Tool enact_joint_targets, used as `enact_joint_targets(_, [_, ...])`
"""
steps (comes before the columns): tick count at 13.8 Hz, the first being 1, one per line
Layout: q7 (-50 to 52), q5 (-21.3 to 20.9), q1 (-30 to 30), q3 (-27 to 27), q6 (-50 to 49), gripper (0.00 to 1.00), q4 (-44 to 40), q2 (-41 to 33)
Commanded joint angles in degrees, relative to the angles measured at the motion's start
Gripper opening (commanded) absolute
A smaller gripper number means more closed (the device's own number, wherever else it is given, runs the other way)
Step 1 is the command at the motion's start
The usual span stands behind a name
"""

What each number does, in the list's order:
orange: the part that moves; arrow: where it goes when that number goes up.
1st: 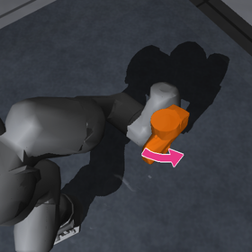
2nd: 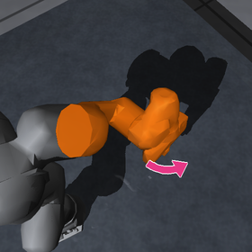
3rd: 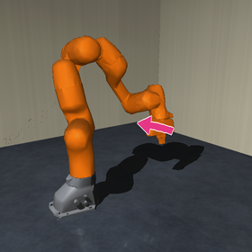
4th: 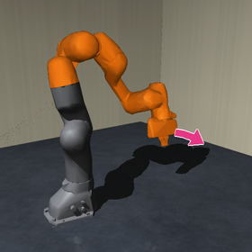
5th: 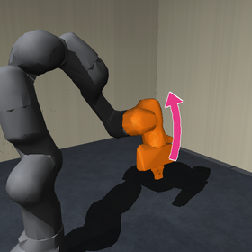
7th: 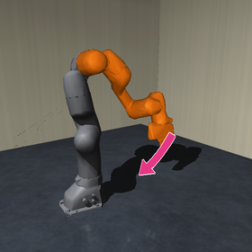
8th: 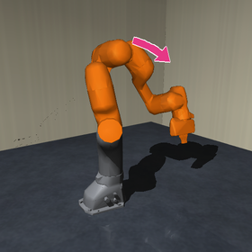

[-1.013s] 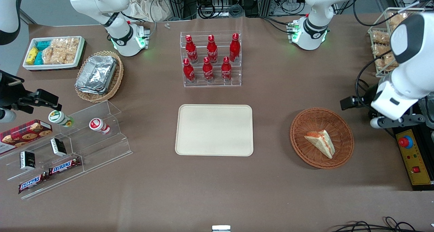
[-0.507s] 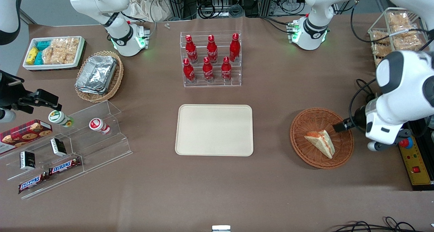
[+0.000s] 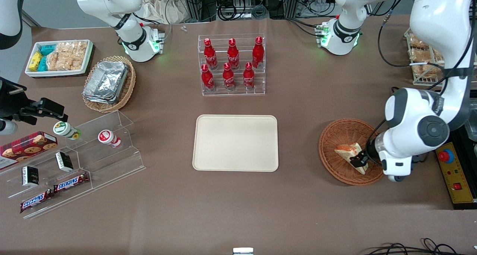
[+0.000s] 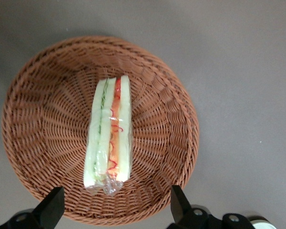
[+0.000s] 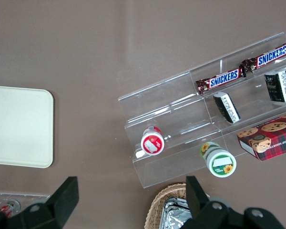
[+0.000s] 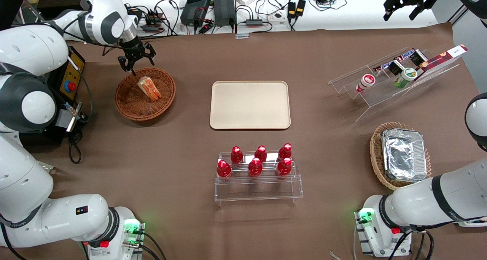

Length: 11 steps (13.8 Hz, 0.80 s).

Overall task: Place sandwich from basket to tray
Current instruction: 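Lower the left gripper and close it on the wrapped sandwich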

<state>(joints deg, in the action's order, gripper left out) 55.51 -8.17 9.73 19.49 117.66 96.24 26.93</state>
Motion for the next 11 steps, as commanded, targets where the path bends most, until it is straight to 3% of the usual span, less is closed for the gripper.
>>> enact_joint_targets(1, [2.59,-2.45,-0.32,-0.07,0.11,1.0,-0.18,0.4])
enact_joint_targets(11, [8.83,-5.8,0.03,-0.15,2.04,1.0,1.14,3.13])
